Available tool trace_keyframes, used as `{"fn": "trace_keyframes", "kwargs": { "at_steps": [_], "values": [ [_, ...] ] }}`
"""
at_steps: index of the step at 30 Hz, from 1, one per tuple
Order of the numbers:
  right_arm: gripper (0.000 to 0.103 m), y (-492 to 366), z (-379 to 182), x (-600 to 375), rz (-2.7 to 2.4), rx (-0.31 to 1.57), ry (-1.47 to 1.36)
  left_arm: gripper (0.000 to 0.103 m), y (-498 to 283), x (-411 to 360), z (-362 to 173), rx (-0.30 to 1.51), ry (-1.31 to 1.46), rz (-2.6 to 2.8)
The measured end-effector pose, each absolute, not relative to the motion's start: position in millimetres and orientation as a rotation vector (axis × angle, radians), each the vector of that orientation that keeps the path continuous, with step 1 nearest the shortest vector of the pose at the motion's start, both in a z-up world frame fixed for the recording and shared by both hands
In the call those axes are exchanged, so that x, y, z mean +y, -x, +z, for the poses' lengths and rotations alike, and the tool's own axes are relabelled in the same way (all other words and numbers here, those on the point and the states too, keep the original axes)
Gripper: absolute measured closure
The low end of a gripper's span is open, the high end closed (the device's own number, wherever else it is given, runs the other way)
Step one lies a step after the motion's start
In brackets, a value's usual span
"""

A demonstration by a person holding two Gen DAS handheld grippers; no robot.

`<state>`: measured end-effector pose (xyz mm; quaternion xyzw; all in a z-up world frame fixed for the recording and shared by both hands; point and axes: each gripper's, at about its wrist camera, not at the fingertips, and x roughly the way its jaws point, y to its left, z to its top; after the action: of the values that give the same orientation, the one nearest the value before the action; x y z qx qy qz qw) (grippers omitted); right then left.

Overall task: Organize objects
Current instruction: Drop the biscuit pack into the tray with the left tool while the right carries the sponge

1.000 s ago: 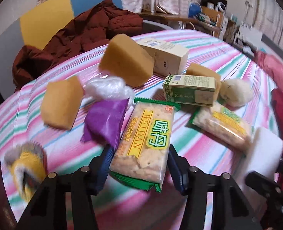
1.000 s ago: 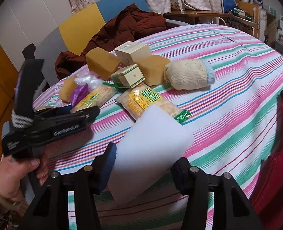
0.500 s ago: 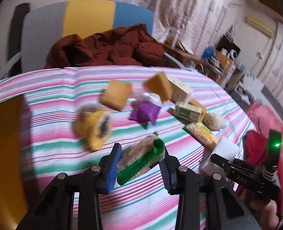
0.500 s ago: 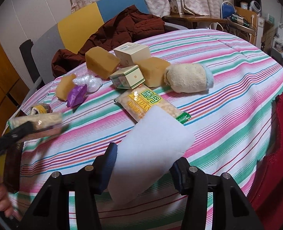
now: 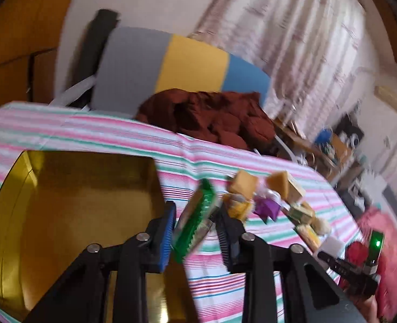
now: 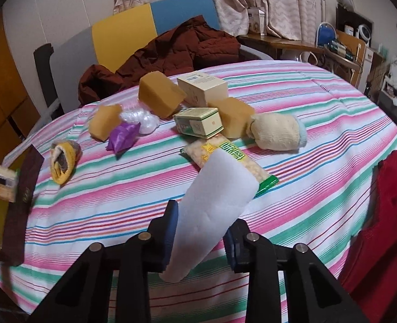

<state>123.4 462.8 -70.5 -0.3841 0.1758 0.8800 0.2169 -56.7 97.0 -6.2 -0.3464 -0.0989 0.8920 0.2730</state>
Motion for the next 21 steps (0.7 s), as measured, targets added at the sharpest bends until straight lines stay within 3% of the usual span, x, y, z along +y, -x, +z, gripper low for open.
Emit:
{"fn": "trace_keyframes", "kwargs": {
  "at_steps": [5, 7, 9, 11, 13, 21],
  "values": [
    [0.074, -122, -71, 455, 2.438, 0.490, 1.088, 0.080, 79, 47, -32, -0.417, 1.024, 2.439],
    [0.073, -121, -75, 453, 2.427, 0.519, 1.111, 0.085, 85, 32, -44, -0.423, 1.071, 2.494],
    [0.067, -122, -79, 453, 2.413, 0.554, 1.127, 0.085, 88, 20, -50, -0.466, 1.088, 2.508],
    [0.046, -126, -82, 452, 2.413, 0.605, 1.125, 0.085, 91, 4, -57, -0.553, 1.117, 2.496],
    [0.032, -129, -82, 450, 2.409, 0.617, 1.109, 0.085, 92, -7, -62, -0.593, 1.142, 2.501],
    [0.021, -122, -82, 451, 2.335, 0.591, 1.135, 0.082, 84, -10, -67, -0.524, 1.173, 2.573]
  ]
}}
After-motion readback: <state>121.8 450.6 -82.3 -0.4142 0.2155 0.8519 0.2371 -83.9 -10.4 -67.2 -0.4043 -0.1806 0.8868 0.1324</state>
